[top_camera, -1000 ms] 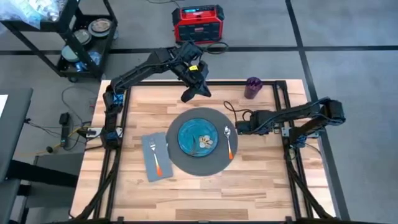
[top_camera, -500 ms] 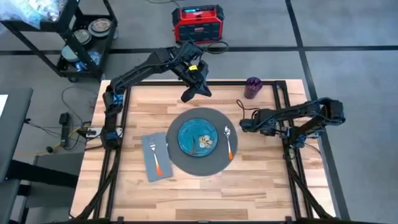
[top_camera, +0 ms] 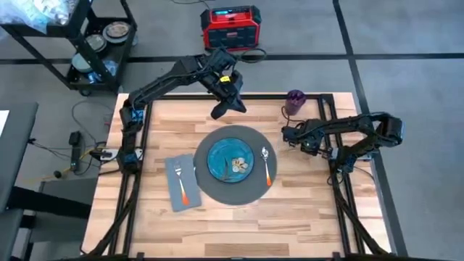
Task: Set table place
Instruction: Put the gold knife on the gray placemat
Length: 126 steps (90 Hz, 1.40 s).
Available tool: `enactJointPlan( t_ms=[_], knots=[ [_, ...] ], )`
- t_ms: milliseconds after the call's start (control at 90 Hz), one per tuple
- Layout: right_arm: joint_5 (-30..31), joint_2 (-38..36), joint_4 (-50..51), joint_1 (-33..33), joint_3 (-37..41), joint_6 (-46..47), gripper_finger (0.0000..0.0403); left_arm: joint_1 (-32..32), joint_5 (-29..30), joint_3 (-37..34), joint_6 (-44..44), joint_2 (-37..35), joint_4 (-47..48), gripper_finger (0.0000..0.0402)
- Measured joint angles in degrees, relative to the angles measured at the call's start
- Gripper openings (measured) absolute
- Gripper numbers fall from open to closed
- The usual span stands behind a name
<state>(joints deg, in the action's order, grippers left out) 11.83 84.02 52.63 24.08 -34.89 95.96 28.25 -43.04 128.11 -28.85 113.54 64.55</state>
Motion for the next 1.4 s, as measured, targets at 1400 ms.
enactJointPlan(
  t_ms=[1400],
  knots=[
    [-3.5, 4.7, -18.2, -7.3, -7.5, -26.1, 0.0000, -0.2, 0.1, 0.0, 2.1, 0.0, 2.5, 0.0000]
  ],
)
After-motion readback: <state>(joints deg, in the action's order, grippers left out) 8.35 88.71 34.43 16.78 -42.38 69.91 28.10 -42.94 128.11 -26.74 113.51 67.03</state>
